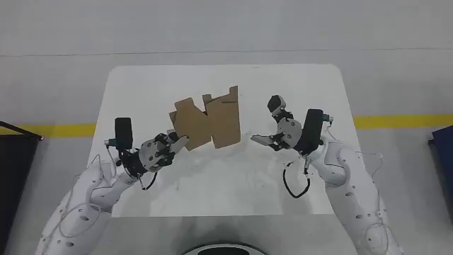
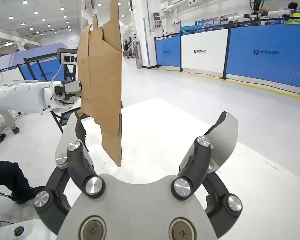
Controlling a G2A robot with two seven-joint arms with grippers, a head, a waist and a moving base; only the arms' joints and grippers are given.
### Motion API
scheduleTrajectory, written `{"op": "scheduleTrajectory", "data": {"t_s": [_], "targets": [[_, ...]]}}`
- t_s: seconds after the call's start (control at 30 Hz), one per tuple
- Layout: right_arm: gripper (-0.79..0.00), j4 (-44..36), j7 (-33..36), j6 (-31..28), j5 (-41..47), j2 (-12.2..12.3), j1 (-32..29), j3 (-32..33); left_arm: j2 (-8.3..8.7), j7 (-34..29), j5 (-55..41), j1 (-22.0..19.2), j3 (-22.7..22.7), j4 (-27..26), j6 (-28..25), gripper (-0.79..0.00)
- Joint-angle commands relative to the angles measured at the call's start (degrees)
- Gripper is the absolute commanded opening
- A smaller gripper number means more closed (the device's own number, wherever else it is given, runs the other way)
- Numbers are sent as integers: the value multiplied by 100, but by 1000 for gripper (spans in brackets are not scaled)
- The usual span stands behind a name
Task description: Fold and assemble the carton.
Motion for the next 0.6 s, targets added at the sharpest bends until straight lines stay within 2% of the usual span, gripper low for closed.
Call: {"op": "scheduleTrajectory", "data": {"t_s": [0.0, 0.13, 0.27, 0.37, 0.47, 0.57], "targets": [[0, 0, 0, -1, 0, 0, 0, 0, -5, 10, -99, 27, 20, 11, 34, -785], [0, 0, 0, -1, 0, 0, 0, 0, 8, 7, -1660, 25, 232, 54, -278, -785], [0, 0, 0, -1, 0, 0, 0, 0, 151, -862, -3492, -213, 415, -16, -278, -785], [0, 0, 0, -1, 0, 0, 0, 0, 235, -1532, -4393, -393, 420, 90, -278, -785], [0, 0, 0, -1, 0, 0, 0, 0, 281, -2184, -5300, -559, 614, 223, -278, -785], [0, 0, 0, -1, 0, 0, 0, 0, 292, -2320, -5534, -617, 628, 329, -278, -785]]}}
